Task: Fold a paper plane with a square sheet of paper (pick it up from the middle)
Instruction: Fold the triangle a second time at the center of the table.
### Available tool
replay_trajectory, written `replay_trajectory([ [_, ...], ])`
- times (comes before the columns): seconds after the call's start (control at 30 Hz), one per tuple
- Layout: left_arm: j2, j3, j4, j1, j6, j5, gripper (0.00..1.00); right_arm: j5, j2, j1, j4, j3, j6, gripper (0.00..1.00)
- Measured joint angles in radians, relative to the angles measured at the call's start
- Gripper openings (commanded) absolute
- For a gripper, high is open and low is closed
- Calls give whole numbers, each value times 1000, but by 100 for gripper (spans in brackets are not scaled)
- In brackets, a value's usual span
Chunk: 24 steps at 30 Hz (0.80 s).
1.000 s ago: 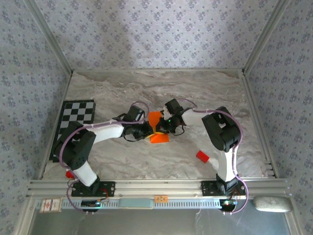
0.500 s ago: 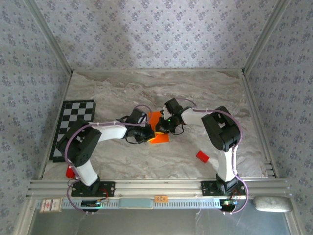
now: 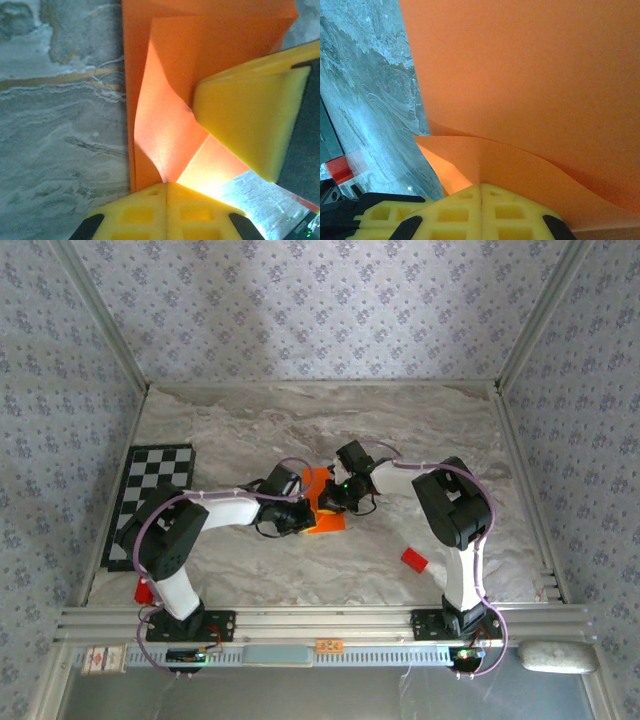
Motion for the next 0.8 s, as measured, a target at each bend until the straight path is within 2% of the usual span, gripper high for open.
replay_trajectory([
  [0.3,-33,2,-97,0,151,-8,3,0,0,0,0,0,0,0],
  [0.53,-124,-13,-226,-2,188,-51,3,0,0,0,0,0,0,0],
  [0.8,-146,-29,-57,-6,85,-53,2,0,0,0,0,0,1,0],
])
